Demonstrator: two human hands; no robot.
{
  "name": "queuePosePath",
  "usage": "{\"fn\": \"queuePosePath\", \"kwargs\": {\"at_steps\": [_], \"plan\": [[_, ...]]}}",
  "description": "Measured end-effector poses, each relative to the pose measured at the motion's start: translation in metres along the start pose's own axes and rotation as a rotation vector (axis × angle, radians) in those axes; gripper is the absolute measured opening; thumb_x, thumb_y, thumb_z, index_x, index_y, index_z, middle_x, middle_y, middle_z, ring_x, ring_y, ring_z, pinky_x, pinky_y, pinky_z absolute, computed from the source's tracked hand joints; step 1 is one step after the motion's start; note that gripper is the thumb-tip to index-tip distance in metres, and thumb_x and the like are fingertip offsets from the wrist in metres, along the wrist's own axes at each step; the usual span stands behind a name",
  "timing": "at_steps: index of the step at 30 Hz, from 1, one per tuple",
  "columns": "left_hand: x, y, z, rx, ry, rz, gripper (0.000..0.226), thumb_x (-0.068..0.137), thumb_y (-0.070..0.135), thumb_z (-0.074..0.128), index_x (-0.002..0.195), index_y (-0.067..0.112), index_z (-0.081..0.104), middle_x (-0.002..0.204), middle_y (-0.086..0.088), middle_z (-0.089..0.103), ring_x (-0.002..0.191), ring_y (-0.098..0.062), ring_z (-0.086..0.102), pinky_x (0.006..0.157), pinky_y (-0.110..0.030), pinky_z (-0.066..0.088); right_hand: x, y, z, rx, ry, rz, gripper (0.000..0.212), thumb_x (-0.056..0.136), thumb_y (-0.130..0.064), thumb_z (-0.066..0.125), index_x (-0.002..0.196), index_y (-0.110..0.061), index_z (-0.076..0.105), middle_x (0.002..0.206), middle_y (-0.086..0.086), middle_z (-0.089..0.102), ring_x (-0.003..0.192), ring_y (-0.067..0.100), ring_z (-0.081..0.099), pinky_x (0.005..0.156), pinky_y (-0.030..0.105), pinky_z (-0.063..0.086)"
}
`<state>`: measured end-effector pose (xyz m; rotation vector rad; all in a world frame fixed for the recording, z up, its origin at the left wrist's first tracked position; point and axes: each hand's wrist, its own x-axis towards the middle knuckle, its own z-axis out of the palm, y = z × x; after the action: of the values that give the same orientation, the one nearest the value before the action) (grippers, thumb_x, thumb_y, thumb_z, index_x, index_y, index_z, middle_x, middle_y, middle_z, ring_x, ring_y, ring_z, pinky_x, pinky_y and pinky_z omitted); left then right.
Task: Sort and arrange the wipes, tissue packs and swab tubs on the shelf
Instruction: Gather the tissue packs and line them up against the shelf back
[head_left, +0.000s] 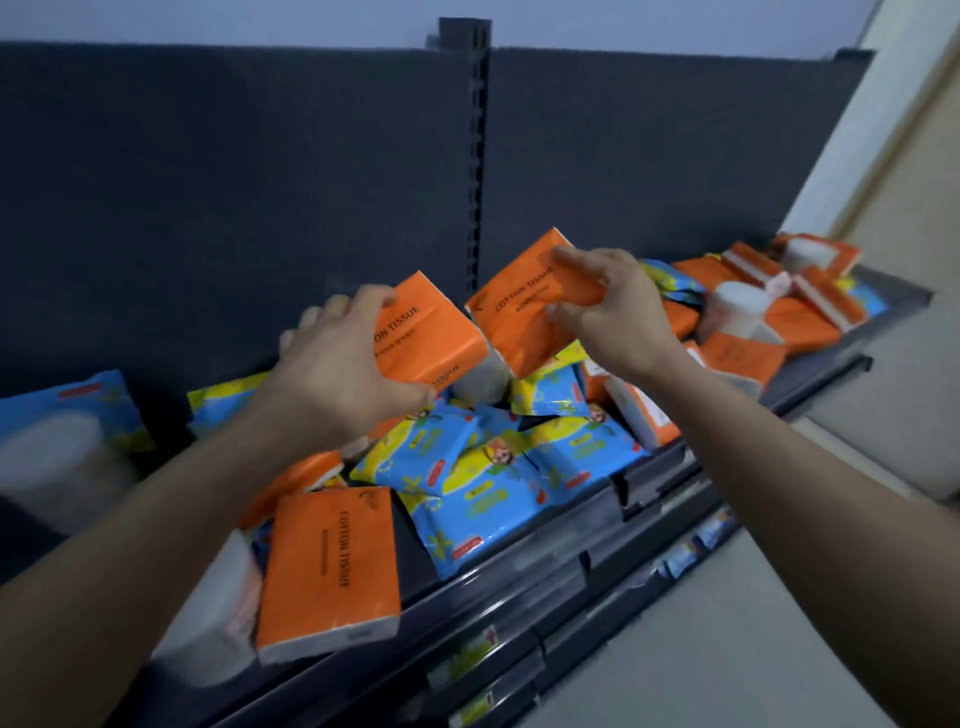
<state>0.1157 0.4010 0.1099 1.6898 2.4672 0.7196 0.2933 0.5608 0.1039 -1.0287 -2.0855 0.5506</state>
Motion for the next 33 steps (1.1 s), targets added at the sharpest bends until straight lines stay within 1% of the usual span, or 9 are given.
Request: {"fn": "queuePosePath", "kwargs": {"at_steps": [3,7,9,13,17,21,25,28,33], "plan": [[0.008,0.028,0.011,-0.004,-0.023,0.066,0.087,0.064,0.048,0.074,0.136,0.032,0.028,0.131,-0.001,0.041,0.123,-0.023,0.033,0.103,-0.038,0.027,-0.003,0.023,-0.027,0.022,0.048,0.039,0.058,0.076,-0.011,0.072,0.131,-0.016,0.055,0.124,0.006,0.047,0.117,0.015,0.049,0.103,0.020,0.034],[0.016,0.072,0.032,0.001,-0.020,0.104,0.087,0.064,0.048,0.074,0.136,0.032,0.028,0.131,-0.002,0.042,0.122,-0.023,0.034,0.101,-0.038,0.028,-0.002,0.060,-0.064,0.059,0.088,0.070,0.057,0.076,-0.010,0.072,0.130,-0.016,0.055,0.125,0.008,0.048,0.116,0.017,0.051,0.105,0.028,0.038],[0.021,0.096,0.045,0.011,-0.007,0.109,0.087,0.064,0.048,0.074,0.136,0.031,0.028,0.130,-0.002,0.042,0.121,-0.024,0.036,0.100,-0.038,0.028,0.000,0.080,-0.084,0.041,0.102,0.060,0.056,0.078,-0.012,0.071,0.130,-0.016,0.055,0.125,0.008,0.048,0.116,0.016,0.050,0.104,0.023,0.037],[0.031,0.152,0.077,0.014,0.003,0.067,0.087,0.064,0.047,0.074,0.136,0.031,0.029,0.131,-0.003,0.042,0.121,-0.025,0.035,0.102,-0.039,0.028,0.005,0.126,-0.126,0.042,0.088,0.041,0.054,0.081,-0.016,0.071,0.132,-0.015,0.053,0.126,0.007,0.046,0.116,0.013,0.046,0.095,0.012,0.032],[0.036,0.203,0.108,0.025,0.025,0.037,0.086,0.064,0.048,0.074,0.136,0.029,0.029,0.130,-0.003,0.042,0.119,-0.025,0.035,0.099,-0.038,0.029,0.011,0.170,-0.165,0.070,0.065,0.030,0.054,0.082,-0.017,0.070,0.133,-0.015,0.052,0.126,0.004,0.044,0.110,0.006,0.042,0.101,0.019,0.036],[0.038,0.234,0.131,0.027,0.053,0.005,0.086,0.064,0.047,0.074,0.136,0.030,0.030,0.130,-0.001,0.042,0.118,-0.023,0.035,0.098,-0.038,0.028,0.018,0.202,-0.185,0.093,0.012,0.012,0.054,0.083,-0.021,0.069,0.134,-0.017,0.050,0.130,0.004,0.043,0.111,0.005,0.039,0.104,0.029,0.038],[0.044,0.250,0.138,0.053,0.055,-0.036,0.088,0.064,0.047,0.074,0.137,0.029,0.028,0.131,-0.001,0.041,0.119,-0.023,0.035,0.100,-0.041,0.029,0.029,0.220,-0.188,0.139,-0.006,0.004,0.054,0.084,-0.025,0.069,0.134,-0.018,0.051,0.129,0.000,0.043,0.110,0.003,0.039,0.100,0.023,0.039],[0.053,0.255,0.141,0.079,0.053,-0.042,0.089,0.065,0.046,0.074,0.138,0.028,0.027,0.131,-0.001,0.041,0.119,-0.023,0.035,0.100,-0.043,0.031,0.039,0.226,-0.186,0.195,-0.017,0.006,0.052,0.084,-0.024,0.069,0.133,-0.017,0.052,0.123,-0.004,0.042,0.110,0.003,0.040,0.097,0.019,0.038],[0.076,0.257,0.147,0.052,0.060,-0.032,0.089,0.067,0.046,0.074,0.139,0.028,0.025,0.133,0.000,0.039,0.119,-0.021,0.033,0.099,-0.039,0.029,0.059,0.232,-0.180,0.219,-0.001,-0.010,0.049,0.084,-0.025,0.069,0.130,-0.017,0.055,0.120,-0.005,0.042,0.109,0.002,0.041,0.095,0.016,0.037]]}}
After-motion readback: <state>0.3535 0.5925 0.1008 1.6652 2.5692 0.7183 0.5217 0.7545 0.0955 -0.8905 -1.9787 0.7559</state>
